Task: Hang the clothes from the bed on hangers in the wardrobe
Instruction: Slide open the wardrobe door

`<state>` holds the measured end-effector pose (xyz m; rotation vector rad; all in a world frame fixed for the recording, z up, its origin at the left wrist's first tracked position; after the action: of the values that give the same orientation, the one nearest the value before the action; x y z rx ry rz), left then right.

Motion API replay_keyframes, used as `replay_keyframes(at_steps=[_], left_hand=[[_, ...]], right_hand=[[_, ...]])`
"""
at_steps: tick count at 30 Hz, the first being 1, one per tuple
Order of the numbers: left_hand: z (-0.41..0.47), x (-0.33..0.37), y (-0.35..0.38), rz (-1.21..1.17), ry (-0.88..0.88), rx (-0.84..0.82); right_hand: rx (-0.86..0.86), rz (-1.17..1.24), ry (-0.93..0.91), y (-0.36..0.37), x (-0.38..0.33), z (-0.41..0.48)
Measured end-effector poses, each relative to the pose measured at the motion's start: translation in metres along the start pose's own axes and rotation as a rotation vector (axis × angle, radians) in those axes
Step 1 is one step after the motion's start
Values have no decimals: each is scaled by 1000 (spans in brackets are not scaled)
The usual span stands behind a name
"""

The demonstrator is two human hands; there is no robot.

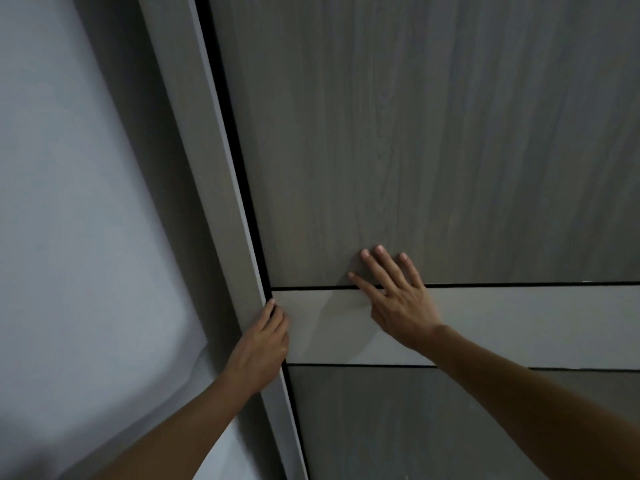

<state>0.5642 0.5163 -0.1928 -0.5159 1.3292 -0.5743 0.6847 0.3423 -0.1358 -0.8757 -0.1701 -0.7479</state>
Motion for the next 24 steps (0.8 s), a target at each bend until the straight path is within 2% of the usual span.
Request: replay_keyframes(at_steps=[6,8,11,16,24], left_hand=[[13,2,-25,-133,-75,-98],[23,15,-32,-204,-70,-180],[42,45,-63,-315,-81,-195],[76,158,-147,-445,137,-64],[115,355,-350,-619,397,76]], right_hand=[[-148,91,22,-12,2,-10],[-175,160,64,-17,13,-33],[-218,217,168,-25,47,-93],[-524,117,488,-57,137,-235],[-686,-81,847,-202,257,-475]])
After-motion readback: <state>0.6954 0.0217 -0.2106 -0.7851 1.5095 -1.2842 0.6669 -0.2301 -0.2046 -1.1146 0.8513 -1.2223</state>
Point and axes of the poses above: each hand's wrist, its own z-axis towards the middle knuckle, its own y-axis out of the palm, x = y × z, the point moved 7 cm from there along z, towards the middle knuckle, and after that the axes turned 3 degrees about -y, right-handed, at the moved point
